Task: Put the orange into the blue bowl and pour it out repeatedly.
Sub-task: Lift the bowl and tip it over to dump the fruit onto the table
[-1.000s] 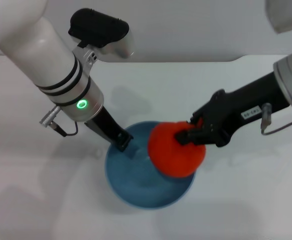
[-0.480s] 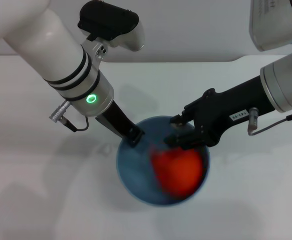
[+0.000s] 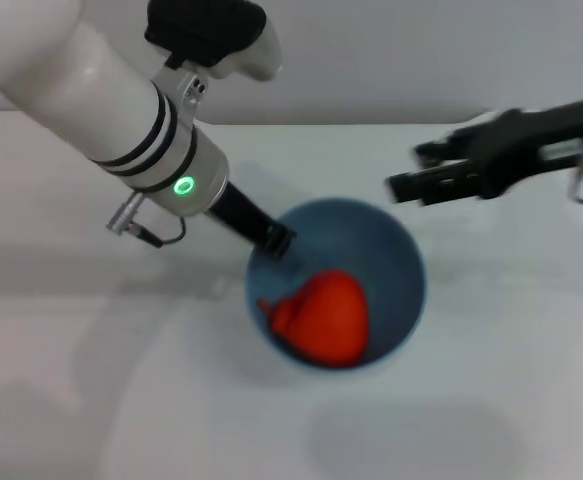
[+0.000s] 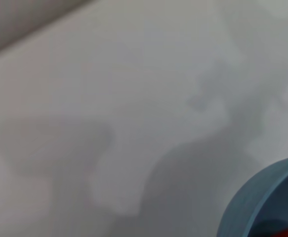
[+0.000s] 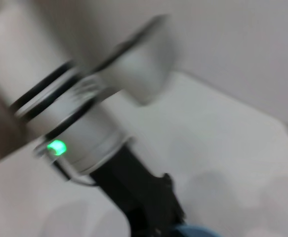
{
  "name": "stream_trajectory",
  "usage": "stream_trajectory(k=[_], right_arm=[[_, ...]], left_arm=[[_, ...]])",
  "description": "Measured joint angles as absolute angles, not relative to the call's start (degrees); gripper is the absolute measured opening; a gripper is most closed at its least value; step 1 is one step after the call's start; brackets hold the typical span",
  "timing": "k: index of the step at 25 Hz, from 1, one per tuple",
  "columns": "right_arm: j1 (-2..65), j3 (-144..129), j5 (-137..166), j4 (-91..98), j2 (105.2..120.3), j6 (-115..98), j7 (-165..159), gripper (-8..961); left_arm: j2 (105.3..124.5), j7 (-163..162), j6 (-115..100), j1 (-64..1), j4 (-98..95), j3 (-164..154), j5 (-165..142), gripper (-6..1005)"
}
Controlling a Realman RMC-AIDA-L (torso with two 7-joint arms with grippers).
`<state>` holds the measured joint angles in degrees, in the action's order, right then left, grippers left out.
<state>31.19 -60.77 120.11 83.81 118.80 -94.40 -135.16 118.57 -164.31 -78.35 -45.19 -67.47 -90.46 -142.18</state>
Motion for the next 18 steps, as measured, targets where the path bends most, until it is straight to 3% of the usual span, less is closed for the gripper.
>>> stream_trajectory(k=[10, 15, 18], right_arm=[[26.19, -41.83, 133.42, 84.06, 118.75, -105.3, -138.85, 633], [25.38, -40.92, 136.31, 82.78, 118.86, -106.35, -138.98, 633], [25.18, -39.86, 136.35, 82.14, 118.86, -106.49, -139.53, 634]], left_arm=[[118.1, -157.88, -46.47, -25.91, -84.6, -98.84, -140.7, 0], [118.09, -151.13, -30.35, -19.7, -87.72, -106.77, -144.92, 0], [118.38, -148.12, -9.39, -14.96, -85.13, -118.15, -157.38, 0]])
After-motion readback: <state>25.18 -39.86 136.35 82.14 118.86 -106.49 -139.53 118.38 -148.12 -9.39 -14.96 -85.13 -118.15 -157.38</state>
